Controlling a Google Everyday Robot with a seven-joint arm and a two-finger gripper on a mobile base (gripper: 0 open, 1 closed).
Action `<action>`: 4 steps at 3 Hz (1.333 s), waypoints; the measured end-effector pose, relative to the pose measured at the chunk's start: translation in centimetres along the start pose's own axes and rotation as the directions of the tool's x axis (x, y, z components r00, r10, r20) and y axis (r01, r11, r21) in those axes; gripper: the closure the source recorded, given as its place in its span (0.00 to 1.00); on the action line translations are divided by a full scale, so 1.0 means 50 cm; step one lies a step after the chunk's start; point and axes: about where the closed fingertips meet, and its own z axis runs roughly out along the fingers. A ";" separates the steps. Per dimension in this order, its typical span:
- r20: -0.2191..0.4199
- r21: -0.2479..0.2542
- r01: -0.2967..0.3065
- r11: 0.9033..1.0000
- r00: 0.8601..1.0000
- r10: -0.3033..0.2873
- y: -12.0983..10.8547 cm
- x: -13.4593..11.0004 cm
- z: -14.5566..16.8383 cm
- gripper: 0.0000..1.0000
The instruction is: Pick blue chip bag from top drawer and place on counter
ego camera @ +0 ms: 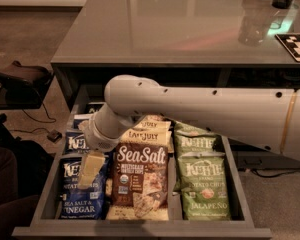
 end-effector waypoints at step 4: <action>0.112 0.008 -0.034 0.999 0.993 0.033 0.044 0.015 0.035 0.00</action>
Offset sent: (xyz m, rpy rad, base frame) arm 0.0049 0.0072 -0.0520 0.0907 0.1313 -0.0376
